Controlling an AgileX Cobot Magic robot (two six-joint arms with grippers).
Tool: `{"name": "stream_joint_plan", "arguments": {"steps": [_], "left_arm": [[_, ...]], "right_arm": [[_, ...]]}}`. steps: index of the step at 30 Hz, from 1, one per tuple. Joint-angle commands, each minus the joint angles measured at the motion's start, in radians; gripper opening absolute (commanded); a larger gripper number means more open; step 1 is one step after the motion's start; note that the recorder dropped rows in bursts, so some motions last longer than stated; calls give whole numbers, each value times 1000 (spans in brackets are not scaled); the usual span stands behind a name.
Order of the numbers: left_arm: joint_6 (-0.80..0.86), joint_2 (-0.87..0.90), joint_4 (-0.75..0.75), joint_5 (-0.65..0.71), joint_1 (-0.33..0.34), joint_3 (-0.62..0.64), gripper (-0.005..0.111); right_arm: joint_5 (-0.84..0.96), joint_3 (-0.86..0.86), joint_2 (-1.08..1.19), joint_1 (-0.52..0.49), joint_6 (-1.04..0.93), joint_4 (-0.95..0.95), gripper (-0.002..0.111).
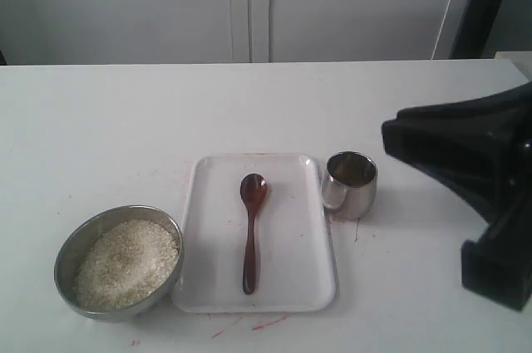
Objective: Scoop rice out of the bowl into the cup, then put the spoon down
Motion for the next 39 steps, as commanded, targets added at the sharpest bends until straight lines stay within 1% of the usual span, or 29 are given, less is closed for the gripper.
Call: {"name": "stream_joint_plan", "arguments": {"steps": [1, 2, 3, 4, 7, 9, 11, 13, 16, 20, 23, 28, 32, 39], "left_arm": [[-2, 1, -7, -1, -7, -3, 14], [-2, 1, -7, -1, -7, -3, 14], [-2, 1, -7, -1, -7, -3, 14], [-2, 1, -7, -1, -7, -3, 14], [-2, 1, -7, -1, -7, -3, 14], [-2, 1, -7, -1, -7, -3, 14], [-2, 1, -7, -1, -7, -3, 14], [-2, 1, -7, -1, -7, -3, 14], [-2, 1, -7, -1, -7, -3, 14], [-2, 1, -7, -1, -7, -3, 14], [-2, 1, -7, -1, -7, -3, 14], [-2, 1, -7, -1, -7, -3, 14], [-2, 1, -7, -1, -7, -3, 14], [-2, 1, -7, -1, -7, -3, 14]], "right_arm": [[-256, 138, -52, -162, 10, 15, 13], [-302, 169, -65, -207, 15, 35, 13], [-374, 226, -96, -304, 41, 49, 13], [-402, 246, -115, -339, 59, 49, 13], [-418, 308, -175, -461, 82, 49, 13], [-418, 390, -274, -615, 78, 30, 13], [-418, 446, -346, -705, 50, 35, 13], [-418, 496, -394, -758, 41, 35, 13], [-416, 577, -441, -808, 10, 35, 13], [-418, 672, -484, -812, -71, 35, 13], [-429, 679, -502, -813, -75, 35, 13], [-362, 679, -522, -813, -78, 35, 13], [-135, 679, -560, -813, -76, 35, 13], [-126, 679, -560, -813, -76, 35, 13]]}}
